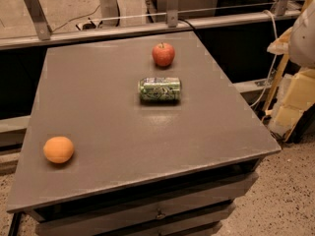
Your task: Place green can upright
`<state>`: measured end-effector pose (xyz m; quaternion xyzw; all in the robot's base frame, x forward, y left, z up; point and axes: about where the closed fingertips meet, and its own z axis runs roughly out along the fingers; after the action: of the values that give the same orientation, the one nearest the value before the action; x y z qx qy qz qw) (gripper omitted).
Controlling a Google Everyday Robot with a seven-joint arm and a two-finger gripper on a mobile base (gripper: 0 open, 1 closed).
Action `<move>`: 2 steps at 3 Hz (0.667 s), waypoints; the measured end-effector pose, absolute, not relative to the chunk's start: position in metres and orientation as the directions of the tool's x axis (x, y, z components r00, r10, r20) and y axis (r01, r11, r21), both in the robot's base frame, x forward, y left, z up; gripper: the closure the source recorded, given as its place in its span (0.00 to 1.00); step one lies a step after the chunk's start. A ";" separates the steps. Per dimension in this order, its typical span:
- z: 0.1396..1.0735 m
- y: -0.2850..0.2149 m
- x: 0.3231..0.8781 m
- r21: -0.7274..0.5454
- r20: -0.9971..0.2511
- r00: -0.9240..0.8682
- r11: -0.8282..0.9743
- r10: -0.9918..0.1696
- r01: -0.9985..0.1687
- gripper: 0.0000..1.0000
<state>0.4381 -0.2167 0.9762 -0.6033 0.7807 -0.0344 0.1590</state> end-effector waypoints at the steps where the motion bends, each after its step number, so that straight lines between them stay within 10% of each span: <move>1: 0.976 -0.217 0.438 -0.246 -0.207 -0.221 0.270 -0.953 -0.931 0.00; 2: 0.974 -0.196 0.457 -0.242 -0.200 -0.177 0.223 -0.964 -0.944 0.00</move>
Offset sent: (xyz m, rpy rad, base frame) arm 0.1035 0.1169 -0.0192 -0.0382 0.0537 0.2728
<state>0.4565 -0.1956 0.9736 -0.6223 0.7665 -0.0314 0.1557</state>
